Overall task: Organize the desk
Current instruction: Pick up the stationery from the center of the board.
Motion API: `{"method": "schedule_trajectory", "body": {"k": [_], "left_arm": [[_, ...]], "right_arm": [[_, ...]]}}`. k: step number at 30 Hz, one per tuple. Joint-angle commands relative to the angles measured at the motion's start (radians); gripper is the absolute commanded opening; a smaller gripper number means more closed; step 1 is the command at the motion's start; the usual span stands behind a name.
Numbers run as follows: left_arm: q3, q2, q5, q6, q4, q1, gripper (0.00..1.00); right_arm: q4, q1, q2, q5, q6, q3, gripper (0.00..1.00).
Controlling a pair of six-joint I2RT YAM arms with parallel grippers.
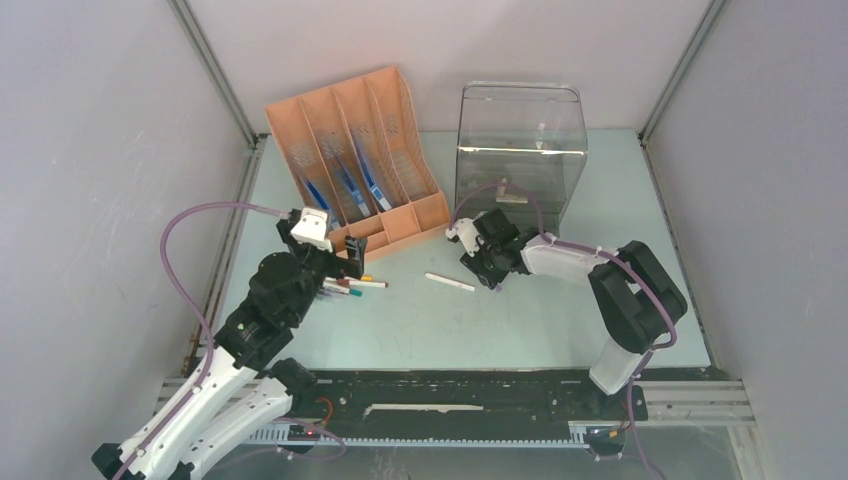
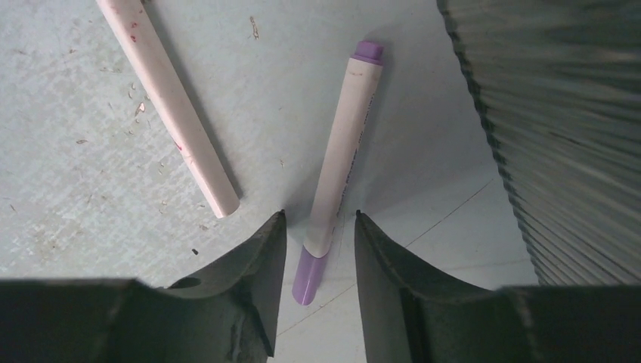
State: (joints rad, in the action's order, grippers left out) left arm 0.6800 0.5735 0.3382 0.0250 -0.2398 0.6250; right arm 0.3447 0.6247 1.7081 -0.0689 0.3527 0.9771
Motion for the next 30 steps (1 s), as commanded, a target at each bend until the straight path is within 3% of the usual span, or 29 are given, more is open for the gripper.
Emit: {"method": "schedule_trajectory", "body": {"k": [1, 12, 17, 30], "left_arm": [[0.009, 0.004, -0.004, -0.022, 0.030, -0.007, 1.00], [0.010, 0.005, -0.020, -0.022, 0.028, -0.007, 1.00], [0.010, 0.003, -0.022, -0.022, 0.027, -0.007, 1.00], [0.009, 0.005, -0.027, -0.022, 0.027, -0.008, 1.00]], "right_arm": [[-0.015, 0.010, 0.006, 0.013, -0.009, 0.028, 0.44], [0.018, 0.033, 0.039, 0.026, 0.014, 0.043, 0.18], [0.014, 0.055, 0.021, 0.056, 0.023, 0.043, 0.01], [0.071, 0.047, -0.163, -0.076, 0.123, 0.044, 0.00]]}}
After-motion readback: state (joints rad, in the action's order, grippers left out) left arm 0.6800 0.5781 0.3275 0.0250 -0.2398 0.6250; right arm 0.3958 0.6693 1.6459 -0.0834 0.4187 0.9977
